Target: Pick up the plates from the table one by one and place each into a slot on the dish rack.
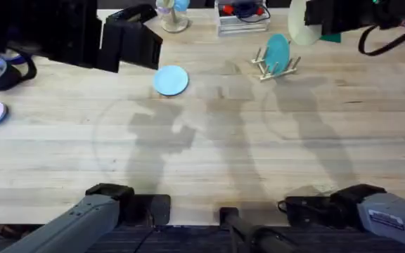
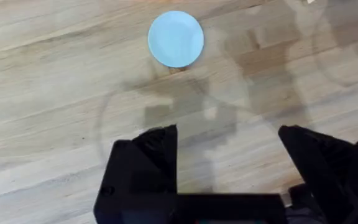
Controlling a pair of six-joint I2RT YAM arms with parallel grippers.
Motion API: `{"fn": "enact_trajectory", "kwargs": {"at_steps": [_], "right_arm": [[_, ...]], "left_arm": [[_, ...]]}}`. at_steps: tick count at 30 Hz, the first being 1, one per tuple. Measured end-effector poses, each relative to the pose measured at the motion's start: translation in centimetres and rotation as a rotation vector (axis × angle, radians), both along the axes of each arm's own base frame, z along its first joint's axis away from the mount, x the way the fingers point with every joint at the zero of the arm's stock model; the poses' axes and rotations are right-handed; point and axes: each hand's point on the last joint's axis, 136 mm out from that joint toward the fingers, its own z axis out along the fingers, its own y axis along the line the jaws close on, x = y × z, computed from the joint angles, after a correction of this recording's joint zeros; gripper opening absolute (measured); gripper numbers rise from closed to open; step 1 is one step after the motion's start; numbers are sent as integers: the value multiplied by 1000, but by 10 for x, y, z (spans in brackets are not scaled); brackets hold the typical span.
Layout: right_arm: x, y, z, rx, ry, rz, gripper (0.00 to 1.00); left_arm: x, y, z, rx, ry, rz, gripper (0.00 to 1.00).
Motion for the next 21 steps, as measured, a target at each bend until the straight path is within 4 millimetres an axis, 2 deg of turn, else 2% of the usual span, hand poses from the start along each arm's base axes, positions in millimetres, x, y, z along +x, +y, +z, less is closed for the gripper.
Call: {"fn": "enact_trajectory", "kwargs": {"at_steps": [12, 21], "right_arm": [[1, 0, -1, -1, 2, 0, 31], [13, 4, -24, -20, 62, 2, 31]], "left_arm": [[0, 0, 0, 0, 0, 0, 994], [0, 0, 0, 0, 0, 0, 994]]}}
